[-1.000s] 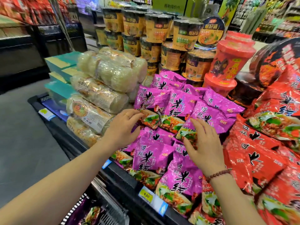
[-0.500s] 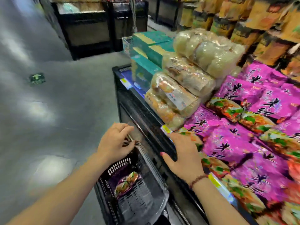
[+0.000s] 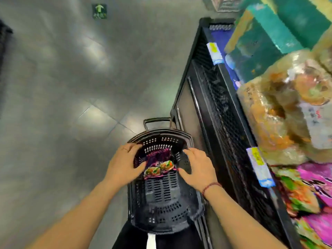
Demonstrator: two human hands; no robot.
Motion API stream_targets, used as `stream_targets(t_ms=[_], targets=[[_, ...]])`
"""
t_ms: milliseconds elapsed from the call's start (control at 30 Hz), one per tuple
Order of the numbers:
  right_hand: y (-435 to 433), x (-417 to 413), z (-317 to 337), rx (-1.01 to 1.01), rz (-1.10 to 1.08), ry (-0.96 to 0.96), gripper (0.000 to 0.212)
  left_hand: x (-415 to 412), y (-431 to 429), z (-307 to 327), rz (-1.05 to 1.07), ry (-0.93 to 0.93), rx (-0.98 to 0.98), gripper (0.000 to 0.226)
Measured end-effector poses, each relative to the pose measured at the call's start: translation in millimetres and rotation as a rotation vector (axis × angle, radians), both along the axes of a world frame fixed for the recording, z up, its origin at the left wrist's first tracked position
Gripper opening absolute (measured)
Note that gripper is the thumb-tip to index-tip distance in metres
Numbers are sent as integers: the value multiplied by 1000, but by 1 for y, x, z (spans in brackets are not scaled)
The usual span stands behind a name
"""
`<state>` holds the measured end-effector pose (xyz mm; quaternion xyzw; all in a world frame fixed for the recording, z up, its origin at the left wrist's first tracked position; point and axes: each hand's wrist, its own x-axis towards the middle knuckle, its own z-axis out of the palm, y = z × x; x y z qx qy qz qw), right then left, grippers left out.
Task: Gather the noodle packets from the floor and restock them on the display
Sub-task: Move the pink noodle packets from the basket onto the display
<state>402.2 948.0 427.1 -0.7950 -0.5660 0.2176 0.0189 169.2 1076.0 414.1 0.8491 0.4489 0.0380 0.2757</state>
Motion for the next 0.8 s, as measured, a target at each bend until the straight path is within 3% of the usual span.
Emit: stream_targets(t_ms=[167,400,667,800], targets=[[24,14,-102,-138,-54,148,71,16,-19,-87,281,-53,-215,63],[30,19,-261,-250,-153,249,71,48,-47,-239,656,-162,-495,68],[37,17,-420,-228,-202,333,70,56,-49,-394,659,-81,-613,73],[41,21,-484,-212,-246,366,69,65,-47,-454,766,-42,-643,77]])
